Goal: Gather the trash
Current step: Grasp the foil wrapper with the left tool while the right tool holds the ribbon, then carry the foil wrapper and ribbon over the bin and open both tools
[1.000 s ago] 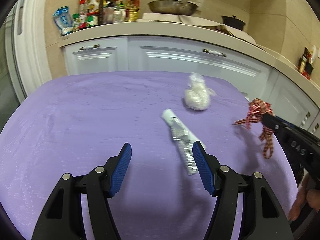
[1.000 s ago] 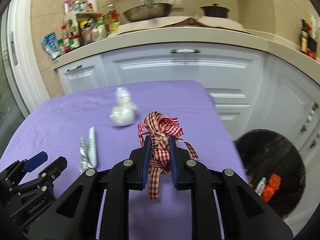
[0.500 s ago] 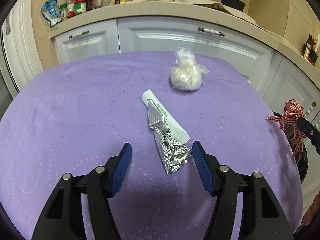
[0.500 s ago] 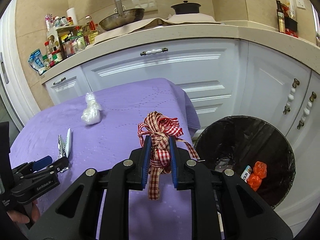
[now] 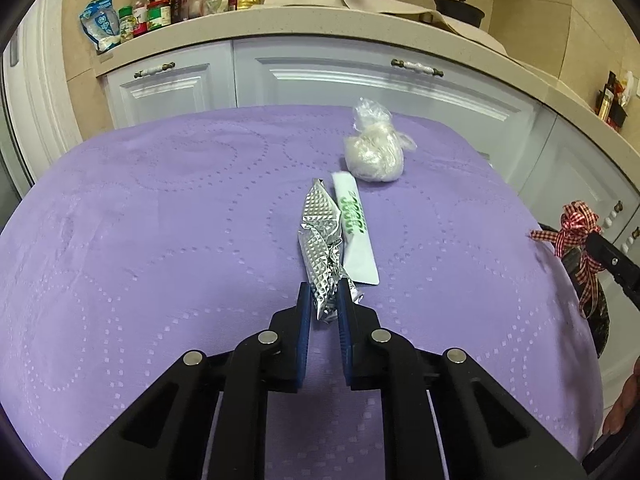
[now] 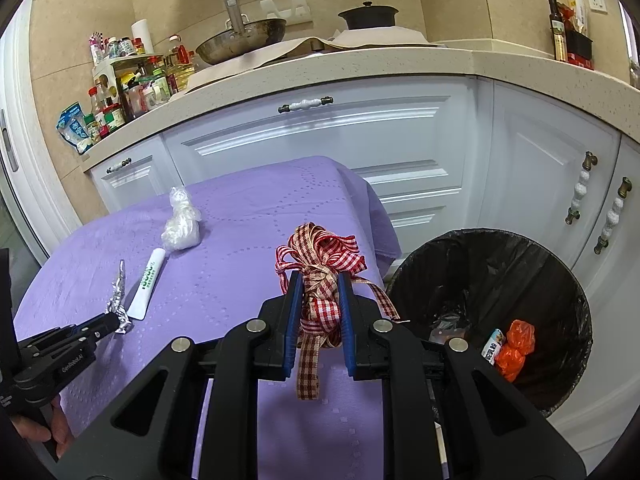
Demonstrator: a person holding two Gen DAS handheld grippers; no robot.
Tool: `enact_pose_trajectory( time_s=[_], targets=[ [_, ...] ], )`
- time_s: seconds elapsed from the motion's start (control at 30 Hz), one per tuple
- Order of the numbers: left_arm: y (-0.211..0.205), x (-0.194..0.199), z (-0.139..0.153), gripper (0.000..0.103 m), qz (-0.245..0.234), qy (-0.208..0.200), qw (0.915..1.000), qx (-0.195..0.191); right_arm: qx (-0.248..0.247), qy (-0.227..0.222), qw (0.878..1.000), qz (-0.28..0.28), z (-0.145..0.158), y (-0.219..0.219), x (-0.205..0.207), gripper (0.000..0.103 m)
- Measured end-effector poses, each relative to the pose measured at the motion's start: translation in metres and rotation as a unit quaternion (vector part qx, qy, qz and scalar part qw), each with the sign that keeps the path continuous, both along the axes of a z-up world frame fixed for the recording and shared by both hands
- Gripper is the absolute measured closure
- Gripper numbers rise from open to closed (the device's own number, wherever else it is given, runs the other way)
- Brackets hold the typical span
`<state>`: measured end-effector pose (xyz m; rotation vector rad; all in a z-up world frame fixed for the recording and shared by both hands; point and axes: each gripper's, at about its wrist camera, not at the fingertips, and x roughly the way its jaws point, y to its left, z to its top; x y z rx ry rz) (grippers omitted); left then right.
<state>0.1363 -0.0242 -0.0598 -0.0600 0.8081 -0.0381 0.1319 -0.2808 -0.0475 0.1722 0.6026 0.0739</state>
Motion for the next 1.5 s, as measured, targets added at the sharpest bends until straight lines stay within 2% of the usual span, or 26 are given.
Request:
enact_pose_trajectory(
  time_s=[0.37, 0.67, 1.03, 1.27, 1.5],
  targets=[
    [0.004, -0.016, 0.020, 0.089, -0.001, -0.045, 0.9986, 0.029, -0.004, -0.008, 1.000, -0.004, 0.005, 0.001, -0.008, 0.086],
    [-0.007, -0.021, 0.038, 0.089, -0.012, -0.068, 0.9974, 0.023, -0.007, -0.020, 0.999, -0.028, 0.013, -0.019, -0.023, 0.086],
    [-0.073, -0.021, 0.050, 0.089, -0.088, -0.085, 0.9923, 0.017, -0.010, -0.027, 0.996, -0.088, 0.017, -0.074, -0.040, 0.086],
    [-0.129, -0.017, 0.051, 0.089, -0.148, -0.085, 0.9853, 0.011, -0.011, -0.029, 0.992, -0.125, 0.015, -0.112, -0.052, 0.085],
    [-0.186, -0.013, 0.043, 0.089, -0.198, -0.086, 0.9761, 0.028, -0.013, -0.028, 0.988, -0.152, 0.009, -0.140, -0.057, 0.085]
  ],
)
